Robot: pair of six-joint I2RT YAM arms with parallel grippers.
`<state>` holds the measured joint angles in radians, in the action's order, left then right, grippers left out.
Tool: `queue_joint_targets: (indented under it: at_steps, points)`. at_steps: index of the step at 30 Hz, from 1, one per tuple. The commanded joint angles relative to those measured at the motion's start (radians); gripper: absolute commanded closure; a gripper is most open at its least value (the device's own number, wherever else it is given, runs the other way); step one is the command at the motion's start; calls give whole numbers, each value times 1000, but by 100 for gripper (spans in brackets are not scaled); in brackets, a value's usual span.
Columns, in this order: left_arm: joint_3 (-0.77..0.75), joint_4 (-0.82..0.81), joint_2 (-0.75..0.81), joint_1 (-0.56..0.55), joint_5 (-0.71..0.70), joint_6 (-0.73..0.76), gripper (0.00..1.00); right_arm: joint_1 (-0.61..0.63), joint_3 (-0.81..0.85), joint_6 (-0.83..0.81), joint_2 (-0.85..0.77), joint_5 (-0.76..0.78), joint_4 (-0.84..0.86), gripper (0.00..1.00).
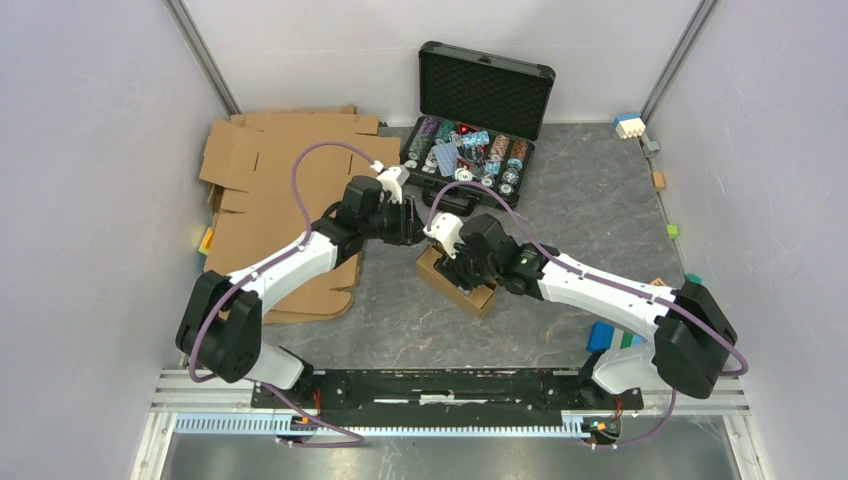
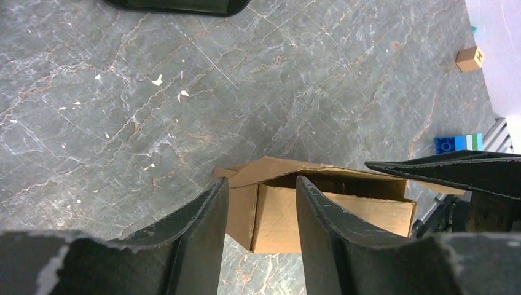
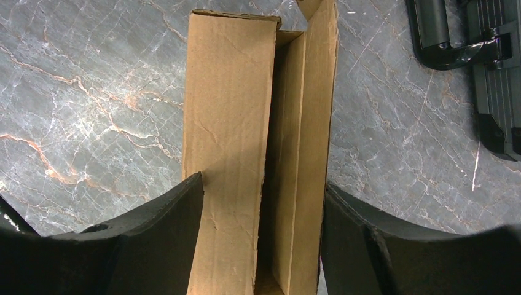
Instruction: Fold the paper box
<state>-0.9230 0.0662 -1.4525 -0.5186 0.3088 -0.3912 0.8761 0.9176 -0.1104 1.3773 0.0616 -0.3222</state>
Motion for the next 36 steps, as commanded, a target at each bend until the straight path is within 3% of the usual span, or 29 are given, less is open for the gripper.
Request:
queue_joint_targets:
  at_steps: [1,7,12,22,26,32,36]
  points:
    - [-35,6,7,-6,39,46,50,-8,-19,-15,10,3,-12,31]
    - [-39,15,5,-11,56,75,50,-11,-19,-15,10,-3,-11,31]
    - [-75,59,-5,-11,60,197,47,-12,-19,-15,11,-12,-13,31]
    - [-114,117,-46,-11,79,234,48,-13,-13,-14,15,-29,-15,32]
    - [-137,147,-66,-12,119,285,41,-14,-13,-14,15,-33,-16,32]
    - [-151,166,-76,-11,123,297,57,-14,-14,-14,16,-40,-14,32]
    - [-158,175,-82,-13,131,286,74,-14,-15,-12,17,-40,-12,32]
